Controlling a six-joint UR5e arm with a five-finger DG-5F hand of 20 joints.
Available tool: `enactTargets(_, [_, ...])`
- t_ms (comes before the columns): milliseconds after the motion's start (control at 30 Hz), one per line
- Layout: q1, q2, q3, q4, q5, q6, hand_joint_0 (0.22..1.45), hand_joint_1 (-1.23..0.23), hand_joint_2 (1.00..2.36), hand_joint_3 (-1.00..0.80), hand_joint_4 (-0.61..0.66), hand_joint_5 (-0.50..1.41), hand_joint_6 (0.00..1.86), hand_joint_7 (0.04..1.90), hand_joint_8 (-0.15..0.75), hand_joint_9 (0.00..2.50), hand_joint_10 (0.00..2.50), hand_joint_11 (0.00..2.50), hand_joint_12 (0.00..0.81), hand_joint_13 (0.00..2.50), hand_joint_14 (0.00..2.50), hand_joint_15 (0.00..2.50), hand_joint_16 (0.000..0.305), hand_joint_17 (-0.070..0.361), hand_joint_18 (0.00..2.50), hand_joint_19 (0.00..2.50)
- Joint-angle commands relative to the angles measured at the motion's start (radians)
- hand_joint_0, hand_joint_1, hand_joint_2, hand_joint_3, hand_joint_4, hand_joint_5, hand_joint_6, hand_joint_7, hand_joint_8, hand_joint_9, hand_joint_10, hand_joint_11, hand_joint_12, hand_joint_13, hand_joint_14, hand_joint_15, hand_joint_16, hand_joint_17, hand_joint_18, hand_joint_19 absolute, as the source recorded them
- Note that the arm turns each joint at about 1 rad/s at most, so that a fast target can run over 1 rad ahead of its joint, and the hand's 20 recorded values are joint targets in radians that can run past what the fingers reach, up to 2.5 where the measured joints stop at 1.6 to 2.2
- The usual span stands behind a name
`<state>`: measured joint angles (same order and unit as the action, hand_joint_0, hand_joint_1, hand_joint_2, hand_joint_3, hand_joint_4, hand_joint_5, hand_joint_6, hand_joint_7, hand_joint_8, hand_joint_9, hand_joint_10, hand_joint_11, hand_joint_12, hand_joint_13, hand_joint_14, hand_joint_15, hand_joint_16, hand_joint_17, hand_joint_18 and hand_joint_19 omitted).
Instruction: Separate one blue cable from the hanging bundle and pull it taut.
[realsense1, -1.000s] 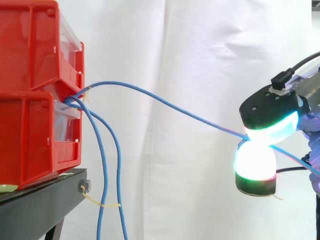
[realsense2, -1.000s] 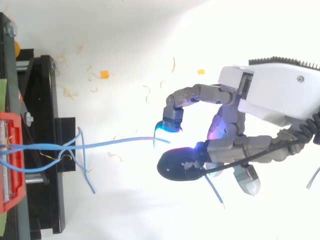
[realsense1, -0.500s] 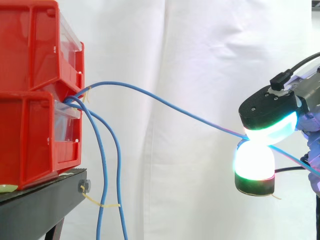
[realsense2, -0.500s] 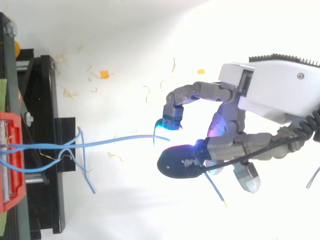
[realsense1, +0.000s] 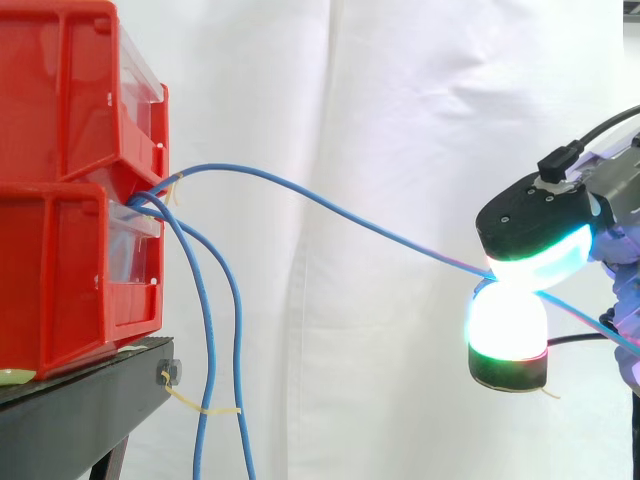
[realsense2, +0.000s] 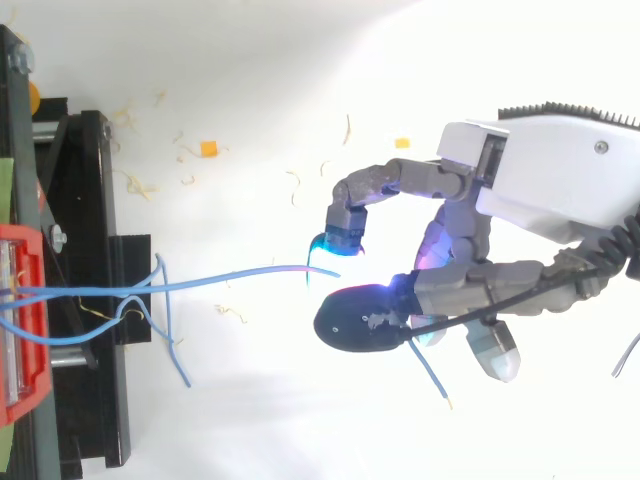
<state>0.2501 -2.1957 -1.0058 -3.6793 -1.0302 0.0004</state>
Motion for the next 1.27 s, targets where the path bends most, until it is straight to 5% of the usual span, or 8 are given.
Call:
enactTargets(0, [0.0, -0.001, 0.0, 0.001, 0.001, 0.0, 0.71, -0.74, 1.01, -0.04, 0.18, 0.12, 0.51, 1.05, 0.156, 2.0, 0.02, 0.44, 0.262, 1.31, 0.02, 0.54, 0.046, 0.103, 0.91, 0.58])
enactTargets(1233, [0.003, -0.001, -0.002, 0.018, 0.001, 0.001, 0.71, -0.74, 1.01, -0.04, 0.18, 0.12, 0.51, 1.05, 0.16, 2.0, 0.02, 0.43, 0.258, 1.31, 0.02, 0.54, 0.045, 0.102, 0.91, 0.58])
